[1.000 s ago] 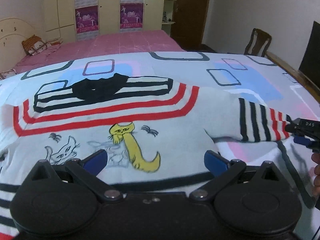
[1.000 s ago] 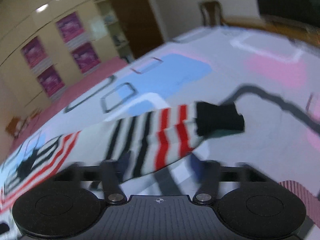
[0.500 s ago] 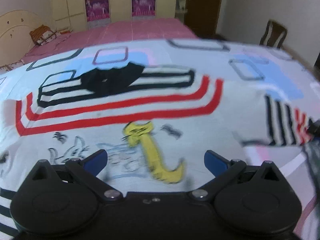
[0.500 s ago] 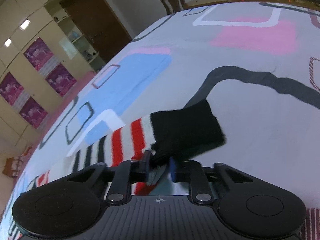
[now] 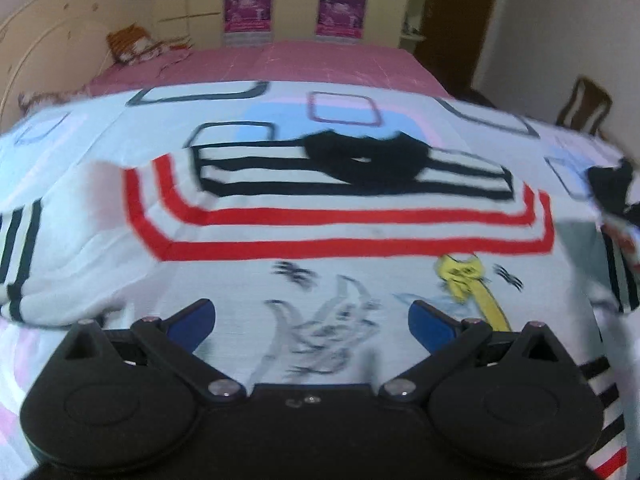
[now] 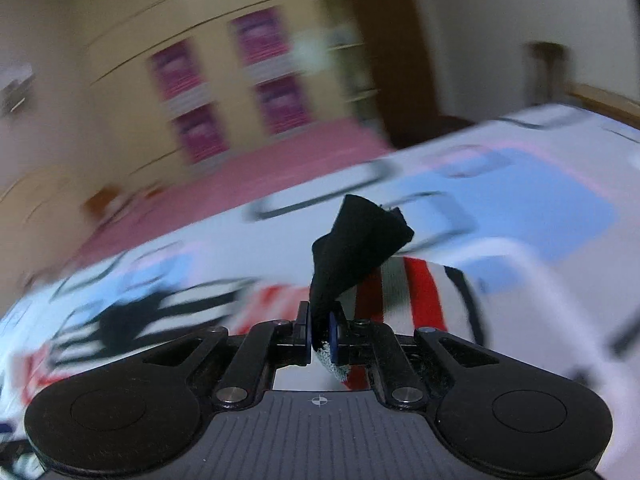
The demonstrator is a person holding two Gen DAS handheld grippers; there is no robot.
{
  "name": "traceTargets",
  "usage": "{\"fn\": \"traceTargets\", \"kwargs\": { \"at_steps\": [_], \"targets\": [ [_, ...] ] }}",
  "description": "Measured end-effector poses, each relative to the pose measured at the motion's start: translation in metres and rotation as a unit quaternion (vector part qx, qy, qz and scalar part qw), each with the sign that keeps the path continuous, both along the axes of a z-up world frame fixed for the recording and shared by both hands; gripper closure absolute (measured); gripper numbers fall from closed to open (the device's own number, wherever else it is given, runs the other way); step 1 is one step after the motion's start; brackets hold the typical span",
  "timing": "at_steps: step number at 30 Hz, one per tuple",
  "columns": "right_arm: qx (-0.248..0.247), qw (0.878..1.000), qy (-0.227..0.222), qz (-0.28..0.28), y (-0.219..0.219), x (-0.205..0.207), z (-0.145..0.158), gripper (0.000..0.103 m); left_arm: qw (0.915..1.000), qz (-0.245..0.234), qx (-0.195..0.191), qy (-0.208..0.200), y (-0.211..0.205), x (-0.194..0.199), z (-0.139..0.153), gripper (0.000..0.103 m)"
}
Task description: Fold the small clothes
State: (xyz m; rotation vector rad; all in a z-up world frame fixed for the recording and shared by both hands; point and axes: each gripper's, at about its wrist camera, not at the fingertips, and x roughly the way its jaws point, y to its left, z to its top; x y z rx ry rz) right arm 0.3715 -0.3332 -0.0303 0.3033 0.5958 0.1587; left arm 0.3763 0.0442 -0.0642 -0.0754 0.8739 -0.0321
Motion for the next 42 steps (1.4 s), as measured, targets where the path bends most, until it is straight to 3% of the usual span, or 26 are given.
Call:
{"fn": "traceTargets", "kwargs": {
  "at_steps": [8, 13, 14, 15, 16, 17, 20, 22, 23, 25, 28, 30, 32, 33, 34, 37, 42],
  "targets": [
    [-0.054, 0.989, 0.027, 0.137, 0.156, 0.001, -0.026, 0.096, 0.9974, 0.039, -0.061, 0.007, 0.074, 0.001, -0.005, 0.001],
    [-0.059, 0.984, 0.052, 0.158, 0.189, 0.002, -0.056, 0.094, 0.9952, 0.023, -0.095, -0.006, 0.080, 0.005, -0.006, 0.004],
    [-0.064, 0.984, 0.049, 0.159, 0.191, -0.001, -0.055, 0.088, 0.9945, 0.017, -0.103, -0.009, 0.078, 0.007, -0.005, 0.004],
    [-0.065, 0.983, 0.047, 0.164, 0.188, -0.002, -0.056, 0.067, 0.9934, 0.007, -0.114, -0.013, 0.073, 0.010, -0.005, 0.004],
    [-0.064, 0.983, 0.042, 0.165, 0.185, -0.004, -0.053, 0.040, 0.9925, -0.002, -0.122, -0.015, 0.068, 0.015, -0.005, 0.004],
    [-0.067, 0.985, 0.031, 0.155, 0.182, -0.010, -0.047, 0.033, 0.9914, -0.013, -0.129, -0.014, 0.061, 0.019, -0.006, 0.005],
    [-0.058, 0.987, 0.040, 0.146, 0.160, -0.017, -0.044, 0.034, 0.9877, -0.056, -0.146, -0.012, 0.032, 0.035, -0.010, 0.009],
    [-0.053, 0.989, 0.051, 0.130, 0.142, -0.023, -0.040, 0.051, 0.9856, -0.082, -0.148, -0.005, 0.012, 0.046, -0.017, 0.013],
    [-0.054, 0.990, 0.060, 0.119, 0.130, -0.029, -0.040, 0.053, 0.9855, -0.088, -0.145, -0.001, 0.004, 0.052, -0.020, 0.013],
    [-0.048, 0.993, 0.070, 0.087, 0.102, -0.042, -0.040, 0.054, 0.9848, -0.095, -0.145, 0.005, -0.007, 0.063, -0.029, 0.015],
    [-0.053, 0.995, 0.078, 0.029, 0.063, -0.055, -0.040, 0.054, 0.9826, -0.101, -0.155, 0.021, -0.014, 0.076, -0.039, 0.030],
    [-0.044, 0.995, 0.085, -0.022, 0.040, -0.056, -0.042, 0.054, 0.9824, -0.108, -0.152, 0.019, -0.020, 0.081, -0.041, 0.042],
    [-0.021, 0.994, 0.092, -0.054, 0.021, -0.051, -0.043, 0.054, 0.9813, -0.115, -0.153, 0.021, -0.026, 0.086, -0.043, 0.071],
    [-0.014, 0.994, 0.094, -0.057, 0.017, -0.046, -0.045, 0.055, 0.9818, -0.119, -0.147, 0.021, -0.030, 0.089, -0.043, 0.093],
    [-0.011, 0.994, 0.096, -0.055, 0.015, -0.041, -0.048, 0.067, 0.9814, -0.123, -0.145, 0.022, -0.030, 0.090, -0.043, 0.097],
    [0.001, 0.993, 0.110, -0.050, 0.015, -0.028, -0.056, 0.082, 0.9829, -0.115, -0.143, -0.011, -0.022, 0.085, -0.028, 0.097],
    [-0.025, 0.993, 0.104, -0.042, 0.020, -0.025, -0.057, 0.084, 0.9879, -0.057, -0.128, -0.066, 0.032, 0.065, 0.000, 0.097]
  ]
}}
